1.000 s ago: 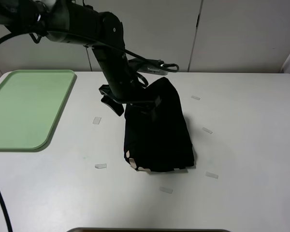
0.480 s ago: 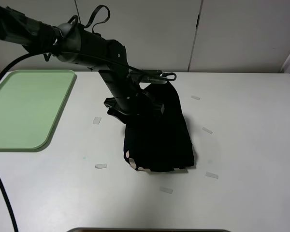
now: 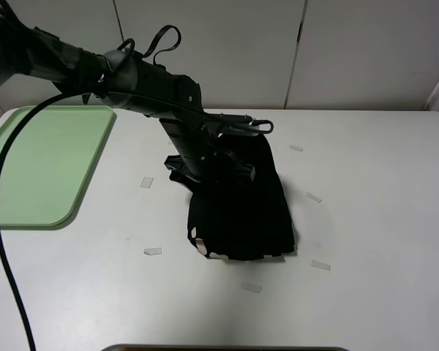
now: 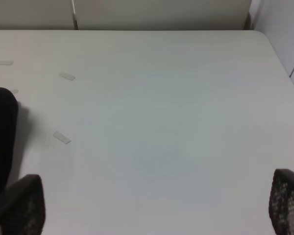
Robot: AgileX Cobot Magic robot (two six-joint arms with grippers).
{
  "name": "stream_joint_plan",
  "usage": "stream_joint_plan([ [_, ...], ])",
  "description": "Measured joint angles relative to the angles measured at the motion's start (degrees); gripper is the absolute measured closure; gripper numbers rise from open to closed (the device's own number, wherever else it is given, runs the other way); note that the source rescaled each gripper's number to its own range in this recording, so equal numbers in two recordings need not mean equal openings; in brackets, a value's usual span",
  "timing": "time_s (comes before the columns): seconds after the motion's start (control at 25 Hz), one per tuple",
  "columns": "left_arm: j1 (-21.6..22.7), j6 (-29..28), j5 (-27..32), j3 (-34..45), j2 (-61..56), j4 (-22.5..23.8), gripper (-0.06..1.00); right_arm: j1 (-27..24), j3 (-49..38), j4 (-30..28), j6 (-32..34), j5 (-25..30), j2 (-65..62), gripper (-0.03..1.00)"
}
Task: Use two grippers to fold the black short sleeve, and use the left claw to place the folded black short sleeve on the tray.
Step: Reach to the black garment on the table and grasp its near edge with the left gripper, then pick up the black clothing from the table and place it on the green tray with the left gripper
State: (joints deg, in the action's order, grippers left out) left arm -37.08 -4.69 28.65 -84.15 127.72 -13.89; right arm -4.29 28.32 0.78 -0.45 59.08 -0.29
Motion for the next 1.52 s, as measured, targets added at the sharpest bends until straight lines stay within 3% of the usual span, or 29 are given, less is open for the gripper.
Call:
stream_joint_plan([
  [0.16, -0.2, 0.0, -0.1, -0.2, 0.3, 0.4, 0.02, 0.0, 0.0, 0.0, 0.0, 0.0, 0.0, -0.03],
  [0.48, -0.2, 0.3, -0.4, -0.2, 0.8, 0.2, 0.57, 0.0, 0.0, 0.0, 0.0, 0.0, 0.0, -0.03],
  [0.52, -0.2, 0.6, -0.4, -0.2, 0.8, 0.0, 0.60, 0.0, 0.0, 0.0, 0.0, 0.0, 0.0, -0.03],
  [0.76, 0.1, 0.8, 0.4, -0.2, 0.6, 0.5, 0.60, 0.0, 0.0, 0.0, 0.0, 0.0, 0.0, -0.03],
  [0.92, 2.0, 1.6, 4.8, -0.2, -0.8, 1.7, 0.63, 0.0, 0.0, 0.0, 0.0, 0.0, 0.0, -0.03],
  [1.04, 5.0, 3.7, 9.7, -0.1, -2.9, 4.0, 0.71, 0.0, 0.0, 0.0, 0.0, 0.0, 0.0, -0.03],
  [1.52, 18.9, 12.2, 19.6, -0.1, -9.8, 13.9, 0.72, 0.0, 0.0, 0.0, 0.0, 0.0, 0.0, -0.03],
])
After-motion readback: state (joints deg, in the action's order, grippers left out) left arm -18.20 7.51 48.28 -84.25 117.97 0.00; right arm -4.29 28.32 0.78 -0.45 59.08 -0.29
